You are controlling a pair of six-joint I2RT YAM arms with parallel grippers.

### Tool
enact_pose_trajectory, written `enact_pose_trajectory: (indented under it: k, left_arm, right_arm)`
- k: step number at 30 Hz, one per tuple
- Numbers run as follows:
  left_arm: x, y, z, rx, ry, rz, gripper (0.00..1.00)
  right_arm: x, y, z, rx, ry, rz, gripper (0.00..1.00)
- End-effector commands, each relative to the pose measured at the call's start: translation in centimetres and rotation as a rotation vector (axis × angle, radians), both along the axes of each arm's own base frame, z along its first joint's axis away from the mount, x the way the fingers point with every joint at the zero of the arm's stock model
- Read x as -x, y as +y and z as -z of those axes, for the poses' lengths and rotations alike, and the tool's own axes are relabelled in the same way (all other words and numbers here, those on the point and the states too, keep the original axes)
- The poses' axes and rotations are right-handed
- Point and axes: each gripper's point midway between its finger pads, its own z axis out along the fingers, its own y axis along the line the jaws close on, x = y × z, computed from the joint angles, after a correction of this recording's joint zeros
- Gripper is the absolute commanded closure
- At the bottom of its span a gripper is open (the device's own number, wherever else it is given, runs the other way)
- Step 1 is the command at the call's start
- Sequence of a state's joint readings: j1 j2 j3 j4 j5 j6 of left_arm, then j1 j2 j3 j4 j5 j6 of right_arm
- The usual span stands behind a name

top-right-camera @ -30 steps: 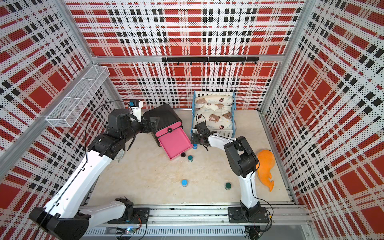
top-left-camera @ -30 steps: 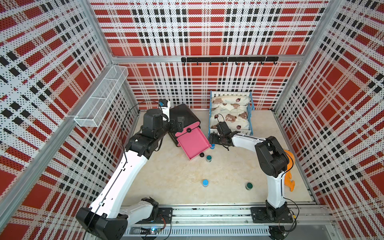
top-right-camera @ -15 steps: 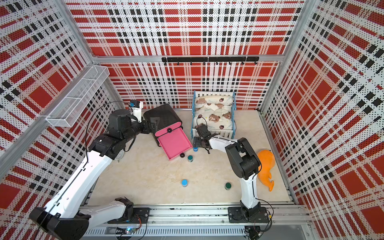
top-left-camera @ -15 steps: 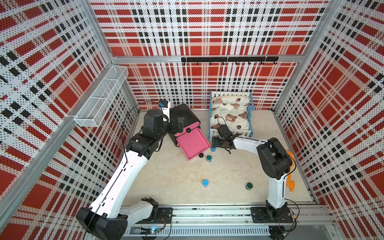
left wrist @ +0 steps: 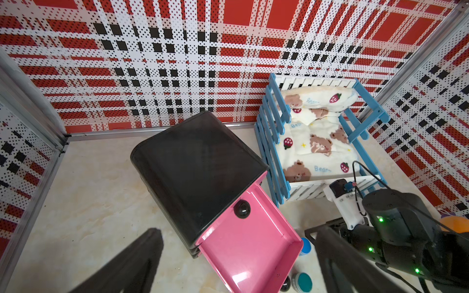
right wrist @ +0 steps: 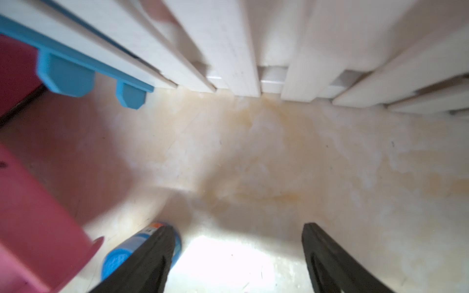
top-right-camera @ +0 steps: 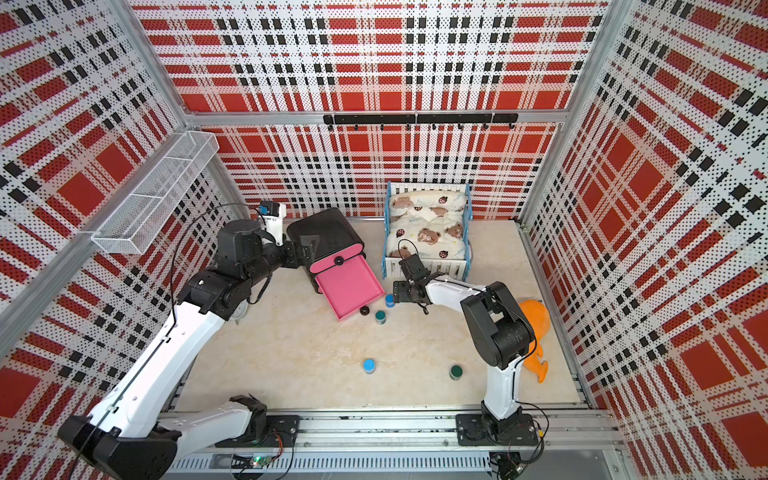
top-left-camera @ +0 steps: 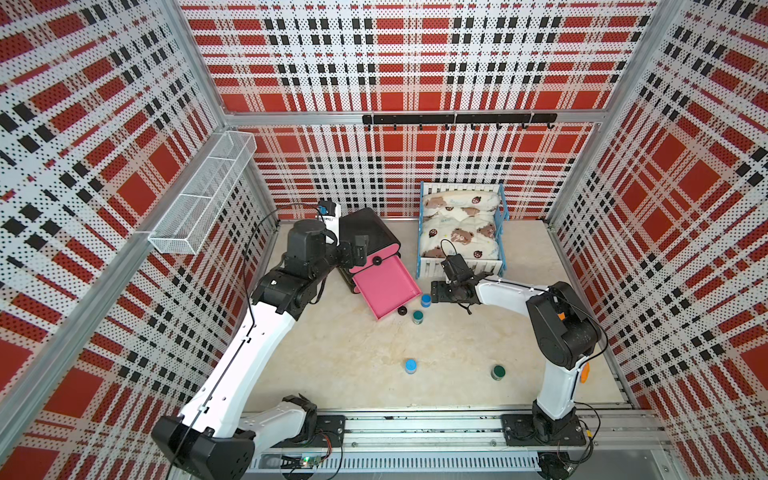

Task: Put the paint cans in the drawer according to color
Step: Adjust the paint can at the center of the board, then pick up the paint can at the center of the board.

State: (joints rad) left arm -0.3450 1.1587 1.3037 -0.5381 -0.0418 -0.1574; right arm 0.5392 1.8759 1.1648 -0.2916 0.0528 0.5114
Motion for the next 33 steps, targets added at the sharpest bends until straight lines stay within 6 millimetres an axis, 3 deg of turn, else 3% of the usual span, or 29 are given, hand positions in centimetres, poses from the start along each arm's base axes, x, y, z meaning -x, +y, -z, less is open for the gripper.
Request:
enact_pose_trajectory:
  k: [1, 12, 25, 28, 33]
  left_arm:
    - [0.6, -0.2, -0.9, 0.02, -0.033, 0.009, 0.01]
    - [0.8, -0.2, -0.9, 0.026, -0.033, 0.009, 0.01]
    - [1.3, -0.3, -1.8, 0.036, -0.052, 0.014, 0.01]
    - [1.4, -0.2, -1.9, 0.036, -0.054, 0.013, 0.01]
    - [1.6, -0.1, -1.9, 0.036, -0.055, 0.012, 0.01]
  right_arm:
    - [0.7, 1.5, -2.1, -0.007, -0.054, -0.097, 0.12]
    - [2.7, 4.5, -2.1, -0.011, -0.081, -0.262, 0.06]
    - [2.1, 5.8, 0.0, 0.0, -0.051, -0.334, 0.05]
    - [1.9, 5.7, 0.3, 0.011, -0.05, -0.334, 0.09]
    - [1.6, 5.4, 0.7, 0.035, -0.044, -0.318, 0.27]
